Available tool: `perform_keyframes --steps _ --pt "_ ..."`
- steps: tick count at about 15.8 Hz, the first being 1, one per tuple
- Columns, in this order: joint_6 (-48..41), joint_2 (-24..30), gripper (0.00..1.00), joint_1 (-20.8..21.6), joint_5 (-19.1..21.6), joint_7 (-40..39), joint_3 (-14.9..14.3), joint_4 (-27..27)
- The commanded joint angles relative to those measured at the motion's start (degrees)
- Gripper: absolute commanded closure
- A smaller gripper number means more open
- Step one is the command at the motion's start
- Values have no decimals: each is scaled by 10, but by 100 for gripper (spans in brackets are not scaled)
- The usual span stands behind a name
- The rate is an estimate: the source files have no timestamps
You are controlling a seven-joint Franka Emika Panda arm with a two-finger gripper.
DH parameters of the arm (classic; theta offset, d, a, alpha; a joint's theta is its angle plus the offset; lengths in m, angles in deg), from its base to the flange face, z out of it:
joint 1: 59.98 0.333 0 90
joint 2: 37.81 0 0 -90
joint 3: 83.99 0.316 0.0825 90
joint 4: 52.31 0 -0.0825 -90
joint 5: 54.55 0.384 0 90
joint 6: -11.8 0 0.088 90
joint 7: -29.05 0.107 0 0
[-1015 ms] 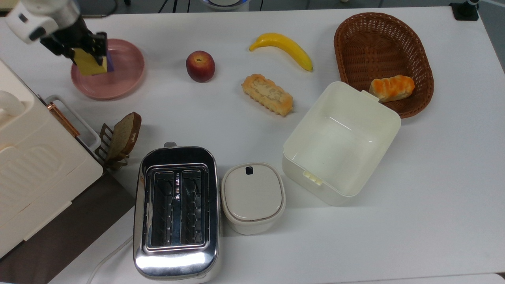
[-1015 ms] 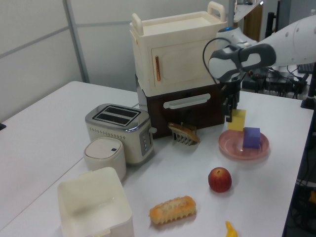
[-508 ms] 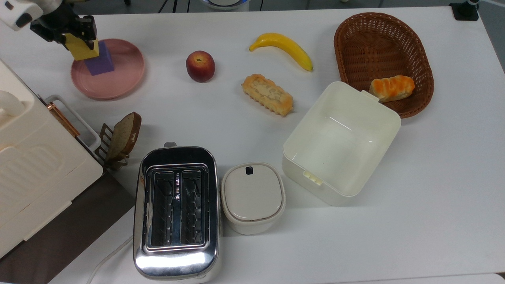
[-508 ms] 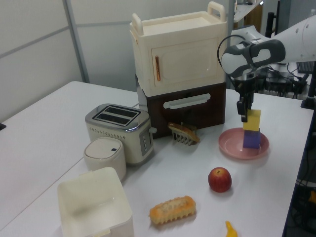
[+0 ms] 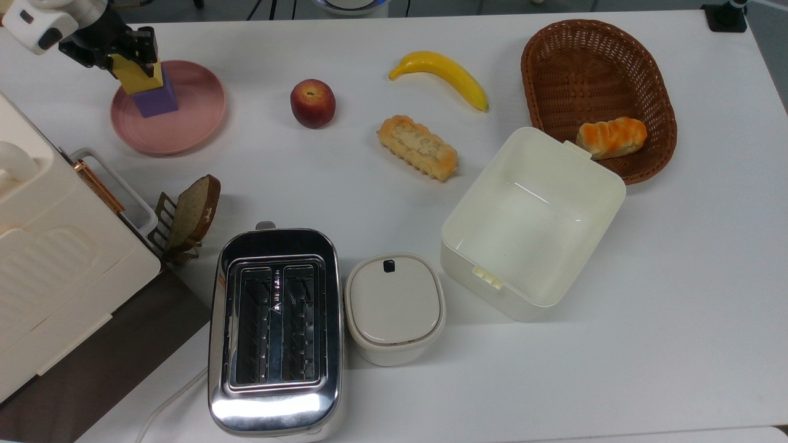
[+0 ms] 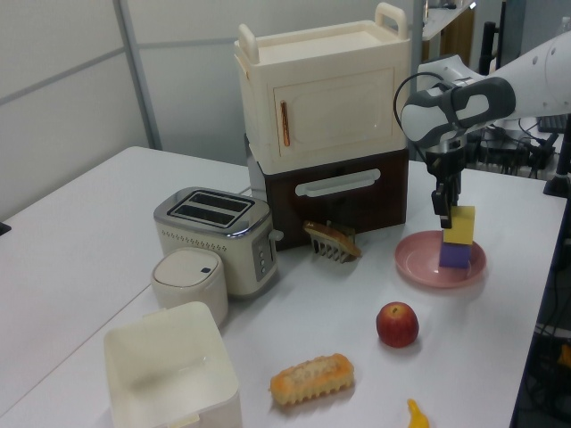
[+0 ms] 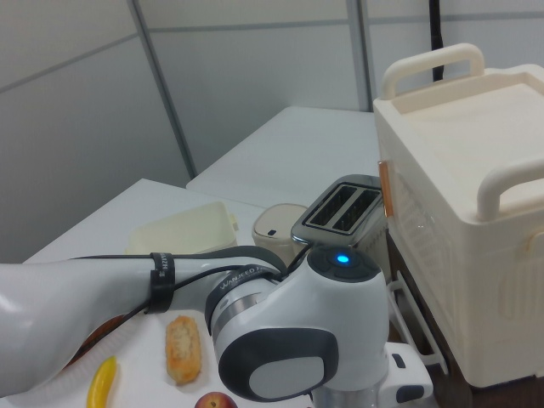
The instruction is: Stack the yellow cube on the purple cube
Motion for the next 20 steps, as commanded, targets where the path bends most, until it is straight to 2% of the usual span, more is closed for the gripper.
perform_keyframes --steps 1,6,10,12,13,16,18,20 --pt "7 18 0 1 -10 -7 1 -12" --pt "-3 35 0 1 -10 -8 -1 -7" --pt "-36 77 0 12 -9 5 1 8" --pt "-58 95 0 37 -9 75 15 26" --pt "-67 104 0 45 -11 128 32 34" --pt "-107 118 0 43 -41 232 112 45" --pt "-142 117 0 40 -42 309 171 81" --pt "-172 117 0 40 -42 347 215 102"
